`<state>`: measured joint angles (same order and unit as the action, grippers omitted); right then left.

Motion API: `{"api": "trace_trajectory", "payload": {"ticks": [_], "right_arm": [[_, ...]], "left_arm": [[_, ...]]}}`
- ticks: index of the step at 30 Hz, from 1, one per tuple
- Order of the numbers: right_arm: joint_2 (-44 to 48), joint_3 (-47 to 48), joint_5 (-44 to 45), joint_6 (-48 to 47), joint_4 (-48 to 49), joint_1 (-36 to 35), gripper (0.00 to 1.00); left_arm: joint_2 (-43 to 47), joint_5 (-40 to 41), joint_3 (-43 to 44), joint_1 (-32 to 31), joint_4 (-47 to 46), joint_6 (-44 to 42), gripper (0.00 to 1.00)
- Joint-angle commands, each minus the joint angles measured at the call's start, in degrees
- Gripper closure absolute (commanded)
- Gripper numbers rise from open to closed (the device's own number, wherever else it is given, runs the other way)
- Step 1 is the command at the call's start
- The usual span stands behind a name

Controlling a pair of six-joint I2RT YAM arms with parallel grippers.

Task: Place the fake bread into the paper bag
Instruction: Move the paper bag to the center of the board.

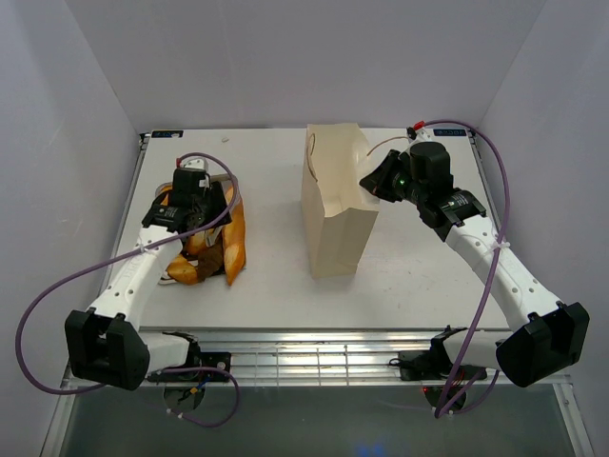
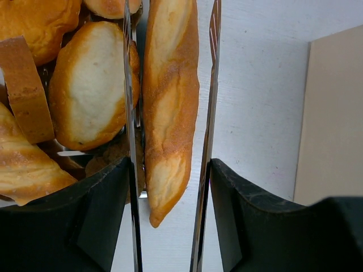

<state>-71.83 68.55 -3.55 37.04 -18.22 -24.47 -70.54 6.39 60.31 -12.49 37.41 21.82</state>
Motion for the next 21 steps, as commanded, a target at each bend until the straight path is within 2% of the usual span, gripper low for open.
{"api": "trace_trajectory", "payload": {"ticks": [1,10,21], "right_arm": [[0.64,0.44,0.56,-1.53,0.29,-0.14,0.88],[0.55,-0.09,0.48,-1.70,0.64,-0.23,0.88],[0.91,-0.70,0.30,-1.79,0.99,-0.23,0.88]], "left_arm": [[-0.47,1.78,2.44,-0.34,-2.69,-3.01,0.32],[-4.77,1.34,2.88,-1.66,-4.88,-4.51,0.34],[-9.26,6.08,1.83,-3.85,-5.33,-3.54,0.35]]}}
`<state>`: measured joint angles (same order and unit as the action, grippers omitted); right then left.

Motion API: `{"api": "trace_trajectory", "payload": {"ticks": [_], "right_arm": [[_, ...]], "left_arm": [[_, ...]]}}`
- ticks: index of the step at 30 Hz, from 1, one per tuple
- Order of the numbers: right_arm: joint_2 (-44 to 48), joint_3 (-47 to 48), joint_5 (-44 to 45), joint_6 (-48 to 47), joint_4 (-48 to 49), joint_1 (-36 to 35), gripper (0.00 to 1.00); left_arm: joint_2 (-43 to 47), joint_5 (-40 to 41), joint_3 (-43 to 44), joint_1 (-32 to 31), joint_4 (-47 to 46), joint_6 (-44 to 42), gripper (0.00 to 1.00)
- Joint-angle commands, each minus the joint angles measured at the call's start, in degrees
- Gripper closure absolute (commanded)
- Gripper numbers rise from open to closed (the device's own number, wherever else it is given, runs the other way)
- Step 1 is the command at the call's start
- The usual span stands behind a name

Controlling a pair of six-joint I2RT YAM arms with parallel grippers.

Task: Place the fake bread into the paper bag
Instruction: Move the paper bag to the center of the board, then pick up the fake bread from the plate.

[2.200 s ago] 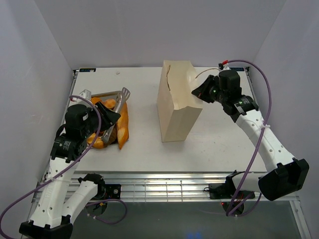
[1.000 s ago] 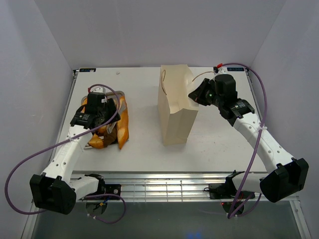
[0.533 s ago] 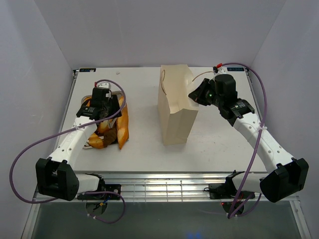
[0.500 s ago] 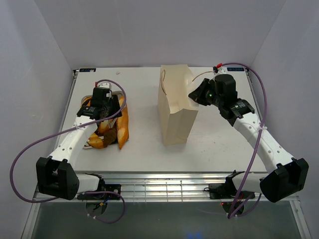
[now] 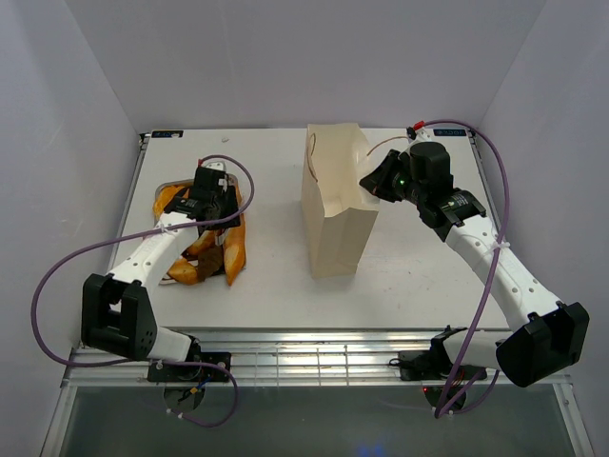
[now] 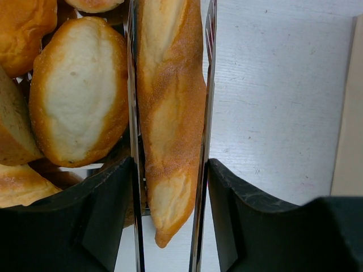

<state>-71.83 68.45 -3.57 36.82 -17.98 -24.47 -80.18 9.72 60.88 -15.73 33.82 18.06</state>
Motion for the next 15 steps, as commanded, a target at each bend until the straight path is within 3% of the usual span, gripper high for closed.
{"api": "trace_trajectory", "payload": {"ticks": [1,6,12,13,15], "right_arm": [[0.91,-0.59,0.23,-1.57,0.75,-0.14,0.88],[1.08,-0.59,0.15,-1.57,0.66,-0.23,0.88],[1.34,-0.59,0.06,-1.57,0.57,-0.23,0.88],[1.43,-0.59,0.06,-1.57,0.57,-0.23,0.88],[1.43,-0.42,0.06,-1.57,0.40,-0.23,0.88]], "left_arm": [[0.29,2.85,1.00,-0.80,-2.00,0.30,0.35],[-0.50,3.11,-0.24,-1.41,-2.45,0.74,0.42],[0.46,3.82,-0.41,-1.50,-2.80,1.10,0.63],[1.16,4.17,-0.41,-1.41,-2.80,1.18,0.72],[2.13,4.52,-0.06,-1.41,-2.80,1.10,0.76]]}}
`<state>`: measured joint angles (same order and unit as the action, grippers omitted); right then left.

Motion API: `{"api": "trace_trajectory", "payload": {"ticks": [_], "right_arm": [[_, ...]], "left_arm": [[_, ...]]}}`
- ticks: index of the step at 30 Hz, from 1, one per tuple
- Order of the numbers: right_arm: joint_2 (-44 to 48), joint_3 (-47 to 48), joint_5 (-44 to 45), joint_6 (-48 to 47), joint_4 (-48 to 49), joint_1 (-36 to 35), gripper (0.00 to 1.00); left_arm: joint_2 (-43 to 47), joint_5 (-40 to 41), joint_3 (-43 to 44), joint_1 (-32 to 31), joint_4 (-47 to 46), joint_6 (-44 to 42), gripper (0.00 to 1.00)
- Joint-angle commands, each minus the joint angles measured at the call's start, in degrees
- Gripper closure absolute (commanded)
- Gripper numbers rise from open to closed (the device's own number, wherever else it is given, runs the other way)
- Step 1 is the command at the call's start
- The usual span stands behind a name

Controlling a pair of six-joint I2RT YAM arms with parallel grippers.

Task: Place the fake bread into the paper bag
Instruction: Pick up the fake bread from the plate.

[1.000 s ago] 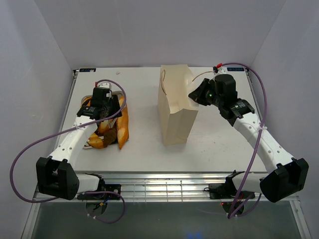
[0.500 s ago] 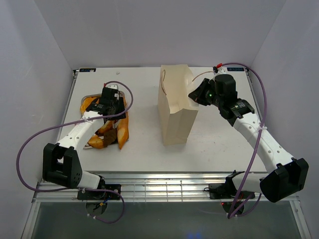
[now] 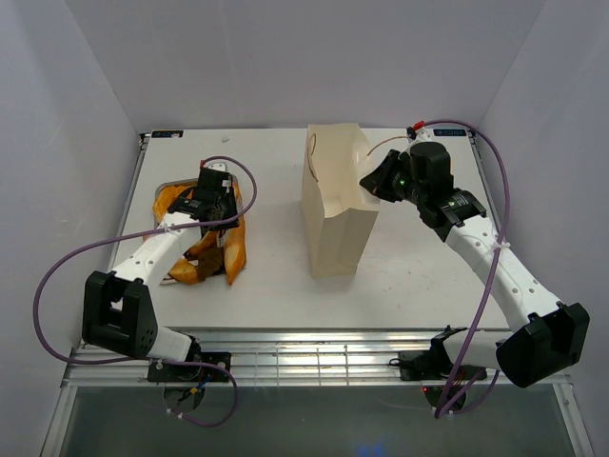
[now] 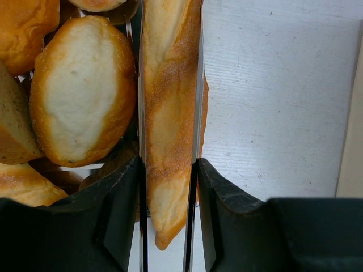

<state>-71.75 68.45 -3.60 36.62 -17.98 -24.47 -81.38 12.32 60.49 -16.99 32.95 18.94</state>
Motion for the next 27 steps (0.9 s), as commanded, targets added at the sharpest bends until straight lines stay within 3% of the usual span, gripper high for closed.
{"api": "trace_trajectory", "payload": {"ticks": [1,9,20,27], "right_arm": [[1.35,-0.42,-0.01,-1.38,0.40,-0.23,0.88],[1.34,0.02,0.08,-1.64,-0.39,-0.23,0.88],[1.08,0.55,-0.10,-1.99,-0.66,-0.23,0.88],[0.82,0.81,-0.36,-1.82,-0.39,-0.23,0.88]], "left_arm": [[3.77,2.27,0.59,-0.14,-1.84,0.31,0.77],[8.86,0.96,5.60,-0.14,1.68,1.45,1.00],[18.27,-10.63,18.69,-0.14,7.13,8.30,1.00],[22.32,-19.69,31.52,-0.14,3.89,17.17,0.99]]}}
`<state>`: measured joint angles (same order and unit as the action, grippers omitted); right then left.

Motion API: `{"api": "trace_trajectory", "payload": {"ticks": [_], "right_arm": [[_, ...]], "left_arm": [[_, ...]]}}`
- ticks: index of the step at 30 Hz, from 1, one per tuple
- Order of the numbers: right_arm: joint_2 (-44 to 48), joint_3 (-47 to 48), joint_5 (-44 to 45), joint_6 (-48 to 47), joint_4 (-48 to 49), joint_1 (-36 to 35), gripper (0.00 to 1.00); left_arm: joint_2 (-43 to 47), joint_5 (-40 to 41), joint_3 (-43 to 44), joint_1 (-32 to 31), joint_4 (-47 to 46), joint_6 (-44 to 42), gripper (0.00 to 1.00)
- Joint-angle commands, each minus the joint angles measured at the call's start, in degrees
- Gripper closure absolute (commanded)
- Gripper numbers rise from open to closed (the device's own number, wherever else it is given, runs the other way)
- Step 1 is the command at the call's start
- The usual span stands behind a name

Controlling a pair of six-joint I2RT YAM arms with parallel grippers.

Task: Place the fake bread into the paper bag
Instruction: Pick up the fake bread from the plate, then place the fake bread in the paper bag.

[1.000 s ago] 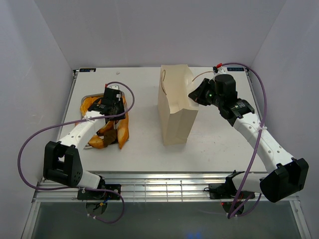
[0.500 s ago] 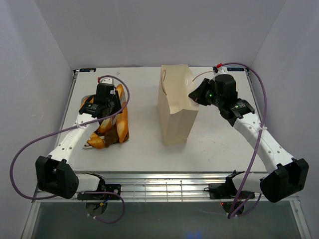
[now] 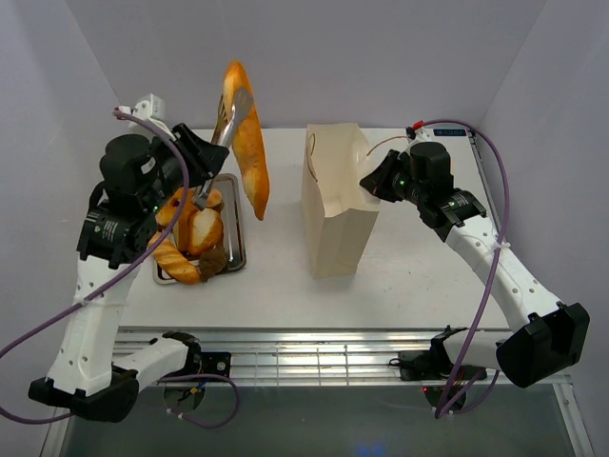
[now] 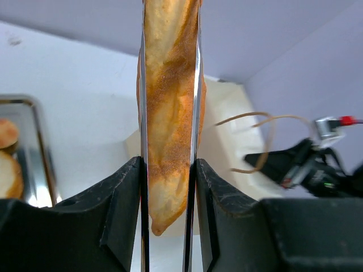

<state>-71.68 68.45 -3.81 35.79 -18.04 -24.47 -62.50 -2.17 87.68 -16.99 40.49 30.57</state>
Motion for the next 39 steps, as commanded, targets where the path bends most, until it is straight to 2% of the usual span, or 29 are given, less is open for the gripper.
{"api": "trace_trajectory", "payload": {"ticks": [1,8,18,21,22,28,34,39], "right_arm": [[0.75,1.07,-0.05,-0.90,-0.50,-0.32,0.88],[0.58,1.78,-0.14,-1.07,-0.85,-0.23,0.89],[-0.30,2.31,-0.49,-0.28,-0.50,-0.84,0.89],[-0.65,2.66,-0.58,-0.02,-0.50,-1.11,0.89],[-0.74,2.92,-0.49,-0.02,-0.68,-1.11,0.89],[-0.39,3.62,0.47,-0.37,-1.73,-1.20,0.89],[0.31,3.27,0.83,-0.72,-2.26,-1.20,0.89],[0.31,2.57,0.47,-0.72,-1.91,-1.20,0.89]], "left_arm": [[3.79,-6.43,6.26,-0.14,-4.27,6.51,0.98],[3.18,-18.28,7.78,-0.23,-15.16,16.44,0.94],[3.35,-21.38,-2.14,-1.28,-37.03,27.00,0.92],[1.95,-18.05,-4.18,-6.02,-39.95,25.78,0.91],[1.42,-15.60,-4.27,-9.51,-39.96,24.81,0.90],[-3.24,-8.29,-4.36,-19.38,-43.56,16.99,0.89],[-2.89,-1.26,-9.45,-23.52,-47.78,9.96,0.88],[-4.03,-0.03,-10.77,-24.49,-48.66,7.93,0.88]]}}
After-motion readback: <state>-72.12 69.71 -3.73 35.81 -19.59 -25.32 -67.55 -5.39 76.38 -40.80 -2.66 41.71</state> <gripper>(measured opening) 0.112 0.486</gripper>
